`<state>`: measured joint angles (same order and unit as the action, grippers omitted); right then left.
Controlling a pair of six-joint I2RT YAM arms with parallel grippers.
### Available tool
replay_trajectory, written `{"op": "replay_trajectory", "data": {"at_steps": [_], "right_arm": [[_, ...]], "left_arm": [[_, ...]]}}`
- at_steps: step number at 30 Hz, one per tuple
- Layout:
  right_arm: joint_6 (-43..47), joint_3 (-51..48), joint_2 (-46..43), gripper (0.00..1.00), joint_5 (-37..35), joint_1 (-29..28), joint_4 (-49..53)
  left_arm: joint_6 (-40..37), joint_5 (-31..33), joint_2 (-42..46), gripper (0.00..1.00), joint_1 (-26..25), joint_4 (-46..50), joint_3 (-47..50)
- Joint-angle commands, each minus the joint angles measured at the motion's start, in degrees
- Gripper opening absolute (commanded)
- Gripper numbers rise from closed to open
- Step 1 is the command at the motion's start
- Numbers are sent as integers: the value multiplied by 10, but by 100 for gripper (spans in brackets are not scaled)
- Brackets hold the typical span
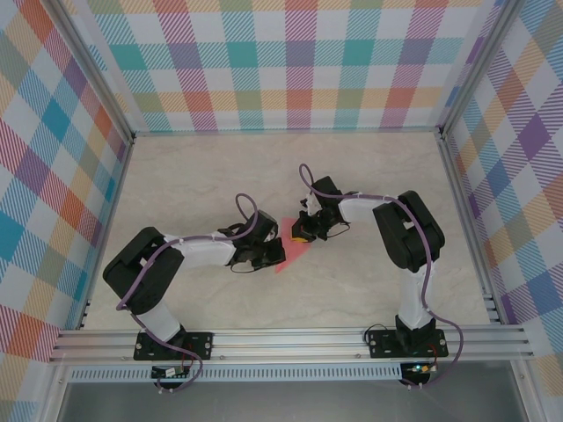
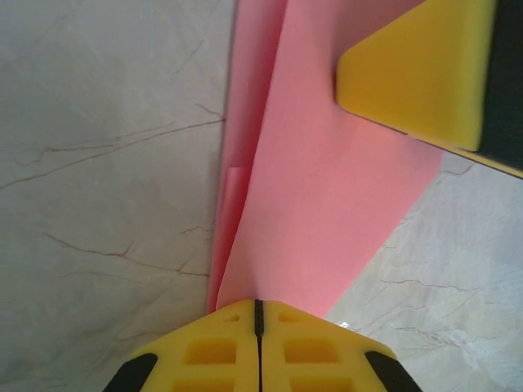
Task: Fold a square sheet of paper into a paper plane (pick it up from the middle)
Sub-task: Fourth fold the wing at the center of the table.
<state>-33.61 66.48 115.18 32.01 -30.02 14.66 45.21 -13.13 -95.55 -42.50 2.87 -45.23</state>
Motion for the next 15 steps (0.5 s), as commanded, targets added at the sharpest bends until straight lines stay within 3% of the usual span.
{"op": "replay_trajectory", "data": {"at_steps": [1,8,15], "right_arm": [[14,-21,13,3,-75,-6,33],[25,-43,-92,5,-16,-7,-18],[39,-83,-95,5,8,-34,-36]], "left_arm": [[-2,16,-10,3,-7,23,22],[0,16,-19,0,-8,29,32],[-1,15,-17,0,-8,35,32]]}}
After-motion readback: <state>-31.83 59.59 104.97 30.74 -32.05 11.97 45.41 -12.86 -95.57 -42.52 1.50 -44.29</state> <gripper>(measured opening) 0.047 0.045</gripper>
